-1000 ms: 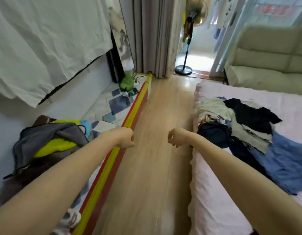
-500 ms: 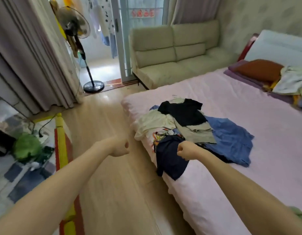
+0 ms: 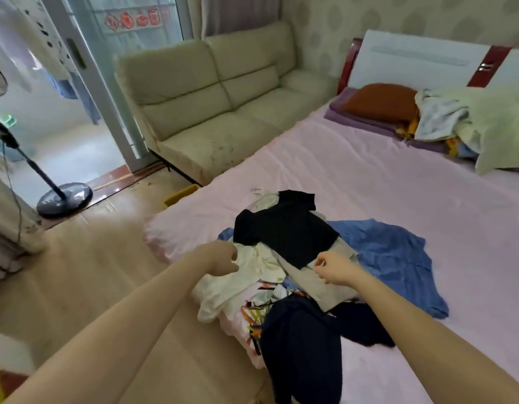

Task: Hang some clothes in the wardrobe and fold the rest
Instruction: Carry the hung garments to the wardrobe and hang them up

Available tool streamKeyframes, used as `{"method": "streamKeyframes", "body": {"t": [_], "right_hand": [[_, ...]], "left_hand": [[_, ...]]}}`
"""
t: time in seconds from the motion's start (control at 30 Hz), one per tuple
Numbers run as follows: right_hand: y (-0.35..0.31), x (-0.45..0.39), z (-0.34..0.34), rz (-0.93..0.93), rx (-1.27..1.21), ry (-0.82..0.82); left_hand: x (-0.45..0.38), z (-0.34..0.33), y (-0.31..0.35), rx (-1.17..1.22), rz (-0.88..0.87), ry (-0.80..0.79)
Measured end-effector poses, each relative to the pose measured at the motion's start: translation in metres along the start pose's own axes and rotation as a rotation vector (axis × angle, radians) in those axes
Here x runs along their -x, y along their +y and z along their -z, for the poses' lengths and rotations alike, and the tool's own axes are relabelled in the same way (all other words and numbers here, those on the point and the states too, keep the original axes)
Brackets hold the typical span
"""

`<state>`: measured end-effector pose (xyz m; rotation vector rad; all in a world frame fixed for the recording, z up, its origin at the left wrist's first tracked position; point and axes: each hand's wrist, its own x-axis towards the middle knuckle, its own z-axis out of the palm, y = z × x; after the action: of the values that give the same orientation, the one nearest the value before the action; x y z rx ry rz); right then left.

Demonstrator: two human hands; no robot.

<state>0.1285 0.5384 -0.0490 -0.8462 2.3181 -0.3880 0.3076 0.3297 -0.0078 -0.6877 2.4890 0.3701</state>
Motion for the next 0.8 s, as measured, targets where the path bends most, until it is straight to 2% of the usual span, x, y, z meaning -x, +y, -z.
{"method": "streamKeyframes", "body": {"t": [0.13,0.27,0.4,0.5,0.63,0.8], "right_hand": [[-0.044,-0.092,0.024,-0.021,-0.006,0.026],[-0.075,-0.173,0.023,-0.065,-0.036,0.025],[-0.099,-0.277,0.013,-0.152,-0.166,0.055],[-0.109,-0.349,0.000,-0.252,-0.277,0.072],[-0.122,-0.460,-0.020,-0.370,-0.403,0.095],[-0.122,-0.575,-0.056,-0.525,-0.572,0.099]], "left_hand": [[-0.088,0.049,-0.052,0.081,-0.010,0.059],[-0.176,0.064,-0.101,0.205,0.000,-0.022],[-0.292,0.075,-0.148,0.333,-0.021,-0.088],[-0.370,0.077,-0.176,0.482,-0.008,-0.102],[-0.470,0.069,-0.213,0.810,0.084,-0.169],[-0.565,0.040,-0.222,0.965,0.089,-0.194]]}}
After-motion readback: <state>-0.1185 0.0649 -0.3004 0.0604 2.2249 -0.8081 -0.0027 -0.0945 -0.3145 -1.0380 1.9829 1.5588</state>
